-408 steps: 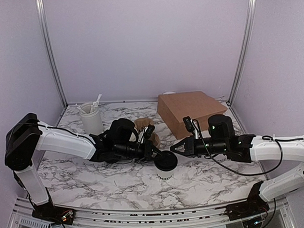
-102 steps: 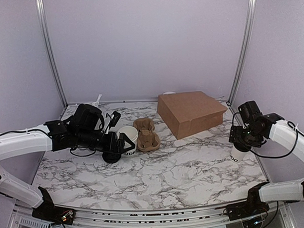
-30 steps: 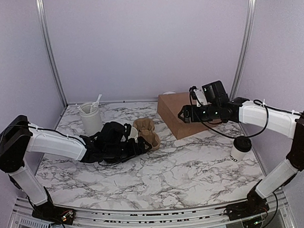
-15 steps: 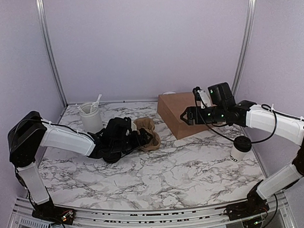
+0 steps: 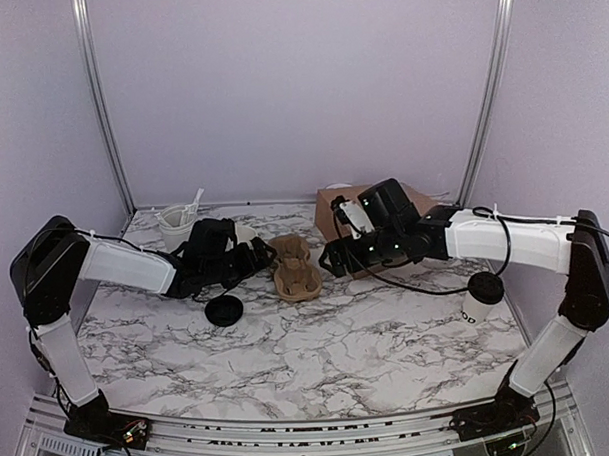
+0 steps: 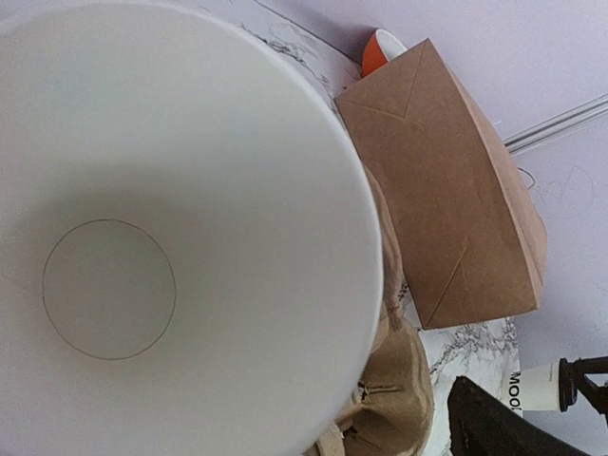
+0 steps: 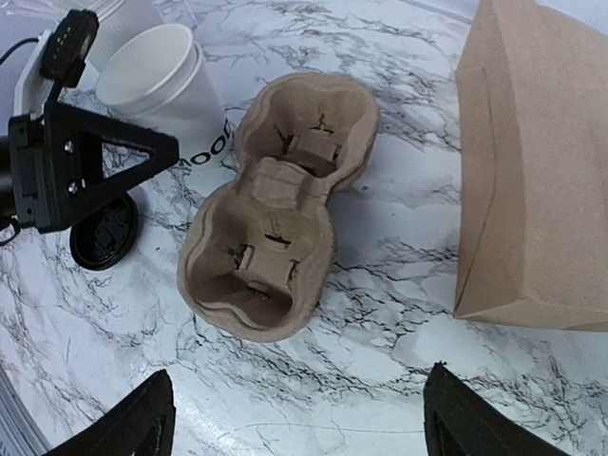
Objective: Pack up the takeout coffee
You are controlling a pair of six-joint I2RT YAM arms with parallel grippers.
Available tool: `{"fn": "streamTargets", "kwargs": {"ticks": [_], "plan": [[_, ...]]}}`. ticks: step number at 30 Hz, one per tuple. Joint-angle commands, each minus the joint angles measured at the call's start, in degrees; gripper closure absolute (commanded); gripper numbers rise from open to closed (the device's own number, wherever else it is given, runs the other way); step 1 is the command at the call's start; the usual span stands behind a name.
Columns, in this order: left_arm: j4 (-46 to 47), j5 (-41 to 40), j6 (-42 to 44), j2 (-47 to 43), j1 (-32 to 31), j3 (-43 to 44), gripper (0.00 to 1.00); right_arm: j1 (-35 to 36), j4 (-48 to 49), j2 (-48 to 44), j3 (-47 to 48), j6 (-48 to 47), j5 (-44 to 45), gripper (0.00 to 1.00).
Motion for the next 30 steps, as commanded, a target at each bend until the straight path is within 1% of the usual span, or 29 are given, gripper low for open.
{"fn": "streamTargets", "kwargs": {"ticks": [1, 5, 10, 17, 23, 30], "plan": [[1.2, 3.6, 3.0, -0.2, 2.6, 0.2, 0.01, 3.9, -1.8, 5.5, 6.7, -3.6, 2.6, 0.14], [1.1, 6.3, 3.8, -2.8, 2.7, -1.0, 0.01, 7.6, -4.7, 12.0, 13.1, -6.3, 3.8, 0.2], [1.1, 9.0, 3.3, -10.1, 2.5, -6.7, 0.01, 9.8, -7.7, 19.0, 20.8, -8.8, 4.1, 0.29], [-0.2, 7.6, 2.9, -22.4, 2.6, -16.4, 0.01, 9.9, -11.8, 26.3, 27.9, -8.2, 1.6, 0.47], [-6.0, 5.5, 4.8, -30.4, 3.0, -17.9, 0.01, 9.8, -14.2, 30.9, 32.3, -7.3, -0.5, 0.54], [-11.2, 4.2, 8.0, -36.0, 4.2, -17.1, 0.01, 9.8, -18.2, 35.7, 39.4, -6.5, -0.4, 0.64]]}}
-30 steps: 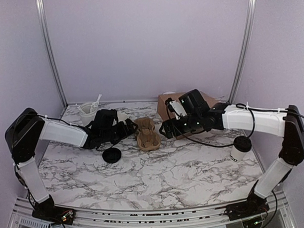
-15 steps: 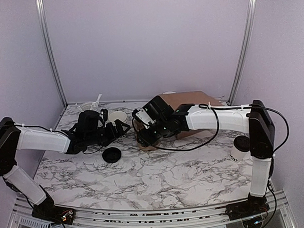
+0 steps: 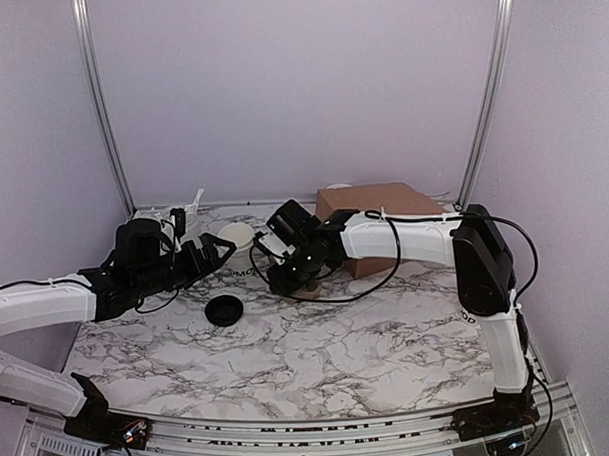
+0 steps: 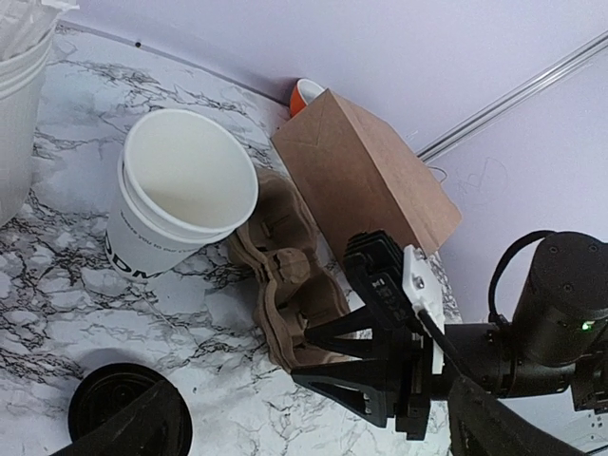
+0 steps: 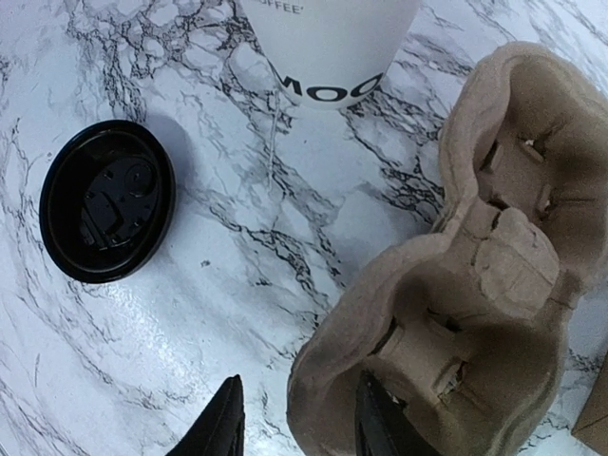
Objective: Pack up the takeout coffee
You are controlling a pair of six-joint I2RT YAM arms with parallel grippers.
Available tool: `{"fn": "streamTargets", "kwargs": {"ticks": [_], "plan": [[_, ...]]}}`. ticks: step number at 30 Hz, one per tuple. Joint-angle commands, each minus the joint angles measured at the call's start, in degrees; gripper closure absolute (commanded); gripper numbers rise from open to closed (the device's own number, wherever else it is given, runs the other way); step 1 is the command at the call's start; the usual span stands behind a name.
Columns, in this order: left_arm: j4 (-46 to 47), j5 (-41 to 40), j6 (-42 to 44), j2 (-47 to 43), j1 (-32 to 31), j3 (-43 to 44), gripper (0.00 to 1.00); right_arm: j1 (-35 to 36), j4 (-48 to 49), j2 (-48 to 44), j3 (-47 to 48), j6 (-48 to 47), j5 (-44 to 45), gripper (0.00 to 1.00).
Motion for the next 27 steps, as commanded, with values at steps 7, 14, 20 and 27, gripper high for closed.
{"fn": "streamTargets", "kwargs": {"ticks": [7, 14, 20, 27], "plan": [[-8.0, -2.0, 4.9, -4.4, 1.9, 1.9, 0.01, -0.3, -6.1, 3.1, 7.4, 1.4, 0.2, 0.7], [-7.8, -1.0, 4.8, -4.1, 2.7, 1.6, 0.01, -0.3, -7.1, 2.6, 5.7, 1.0, 0.5, 0.71], [-7.1, -0.5, 4.3, -3.6, 2.9, 1.7, 0.01, -0.3, -6.4, 3.4, 5.4, 0.6, 0.8, 0.71], [-7.3, -0.8, 3.7, -3.4, 3.1, 1.7, 0.01, -0.9, -5.5, 4.0, 4.8, 0.4, 0.4, 0.72]]}}
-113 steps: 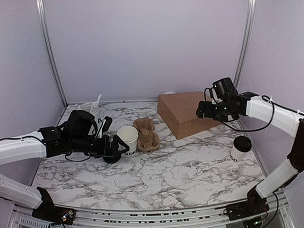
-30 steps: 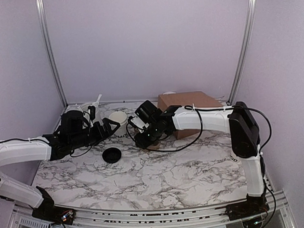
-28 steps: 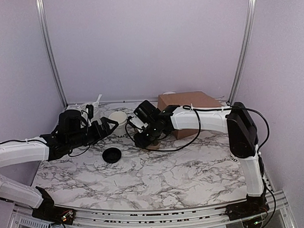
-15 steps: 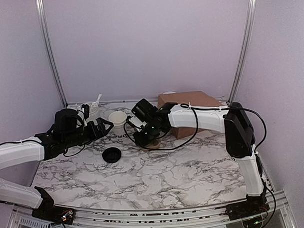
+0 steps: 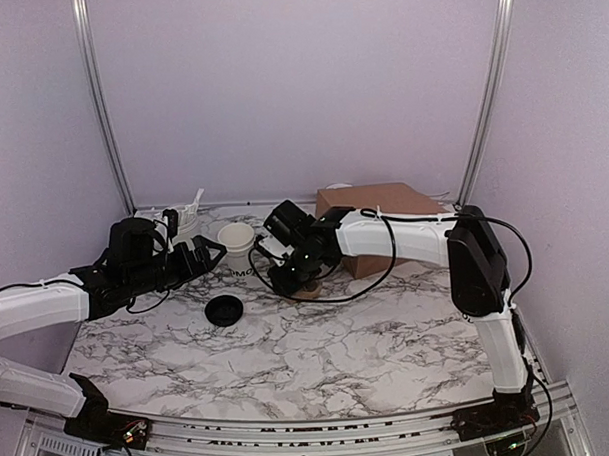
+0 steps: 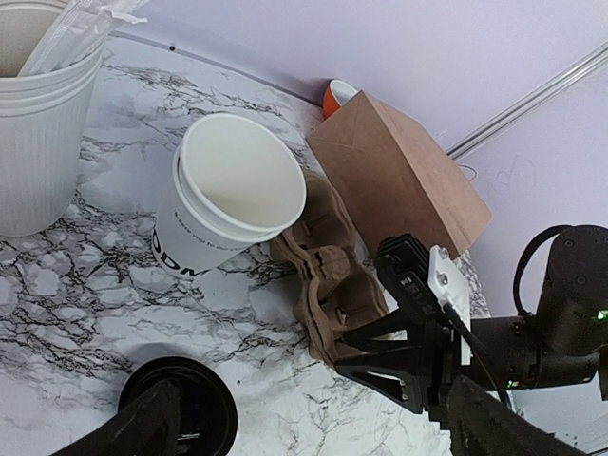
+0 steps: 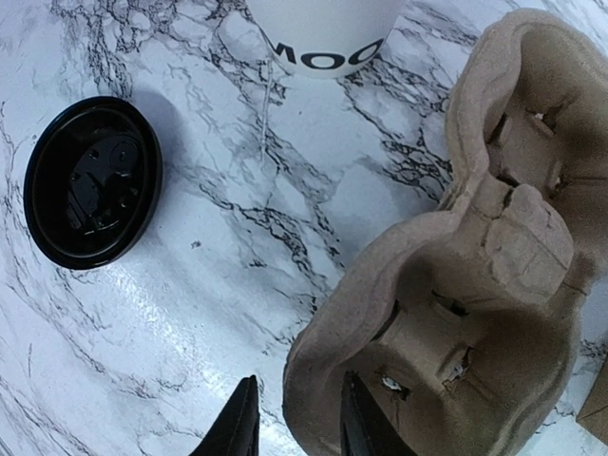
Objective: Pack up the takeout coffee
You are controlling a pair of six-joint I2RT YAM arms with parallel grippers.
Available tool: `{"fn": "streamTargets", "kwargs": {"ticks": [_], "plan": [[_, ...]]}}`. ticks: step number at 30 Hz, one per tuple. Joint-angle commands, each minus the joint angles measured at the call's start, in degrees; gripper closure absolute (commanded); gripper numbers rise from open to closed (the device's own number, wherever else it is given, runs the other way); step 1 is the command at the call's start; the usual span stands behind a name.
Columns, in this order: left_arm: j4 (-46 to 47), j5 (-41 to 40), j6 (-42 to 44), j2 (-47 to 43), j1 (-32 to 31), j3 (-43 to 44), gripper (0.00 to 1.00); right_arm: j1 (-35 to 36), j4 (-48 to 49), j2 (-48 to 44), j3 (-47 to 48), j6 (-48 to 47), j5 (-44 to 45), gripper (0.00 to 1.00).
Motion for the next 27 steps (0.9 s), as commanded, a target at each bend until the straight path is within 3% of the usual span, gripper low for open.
{"fn": "streamTargets", "kwargs": {"ticks": [1, 23, 27], "plan": [[-0.7, 0.0, -0.1, 0.0, 0.5, 1.5, 0.01, -0.6, 0.8, 1.2, -0.3, -0.4, 0.4, 0.72], [-0.4, -0.3, -1.6, 1.1, 0.4, 1.7, 0.01, -1.2, 2.1, 1.1, -2.0, -1.0, -1.1, 0.76], [-0.5, -0.2, -1.6, 1.3, 0.5, 1.8, 0.01, -1.5, 2.2, 1.2, -2.3, -0.8, -1.4, 0.84]]}}
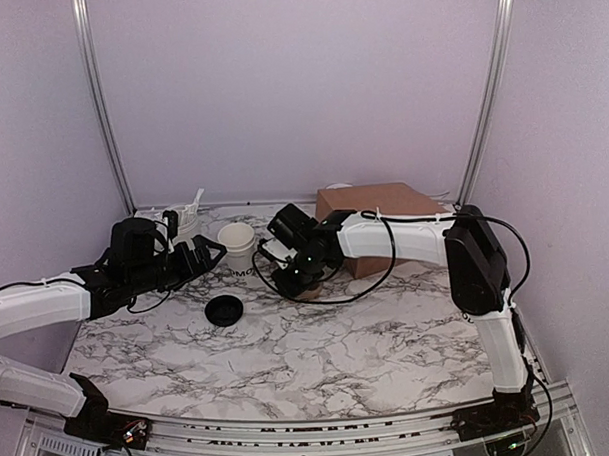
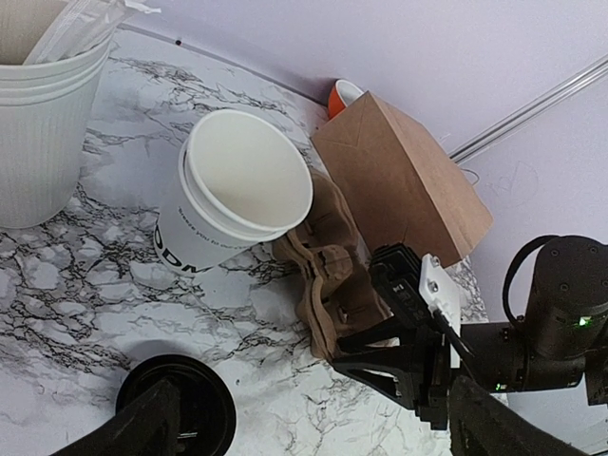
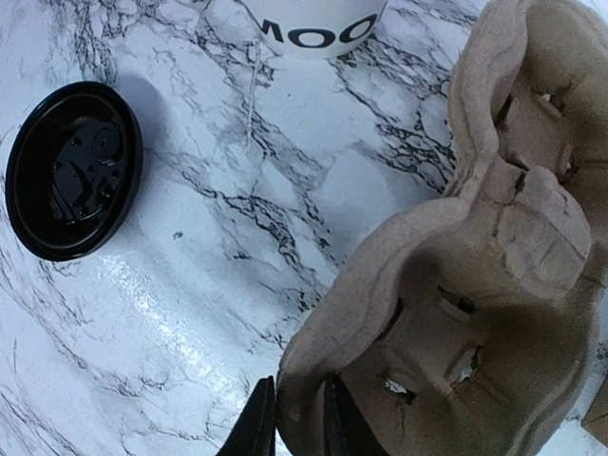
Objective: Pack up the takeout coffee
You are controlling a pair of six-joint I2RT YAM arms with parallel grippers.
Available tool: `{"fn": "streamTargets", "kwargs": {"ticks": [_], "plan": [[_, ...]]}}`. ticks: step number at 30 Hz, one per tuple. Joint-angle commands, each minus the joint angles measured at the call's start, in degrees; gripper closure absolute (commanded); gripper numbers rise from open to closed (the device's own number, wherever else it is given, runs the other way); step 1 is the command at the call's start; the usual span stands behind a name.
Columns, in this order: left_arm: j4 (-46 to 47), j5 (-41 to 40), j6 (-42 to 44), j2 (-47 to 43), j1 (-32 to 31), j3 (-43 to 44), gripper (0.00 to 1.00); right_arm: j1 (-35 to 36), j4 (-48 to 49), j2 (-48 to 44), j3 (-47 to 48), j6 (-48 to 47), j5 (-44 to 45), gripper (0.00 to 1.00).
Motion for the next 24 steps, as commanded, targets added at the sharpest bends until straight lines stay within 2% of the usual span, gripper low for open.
{"fn": "streamTargets", "kwargs": {"ticks": [1, 5, 15, 24], "plan": [[-0.5, -0.1, -0.1, 0.8, 0.2, 1.7, 0.01, -0.7, 1.0, 1.0, -0.2, -0.2, -0.7, 0.86], [-0.4, 0.0, -0.2, 0.7, 0.3, 1.8, 0.01, -0.9, 0.9, 0.8, -0.1, 0.0, -0.6, 0.92], [0.5, 2.4, -1.1, 1.7, 0.2, 1.4, 0.01, -1.0, 0.2, -0.8, 1.2, 0.9, -0.1, 1.0], [3.1, 6.6, -2.4, 4.4, 0.1, 0.5, 0.01, -0.7, -1.1, -3.4, 1.0, 2.7, 0.1, 1.0]]}}
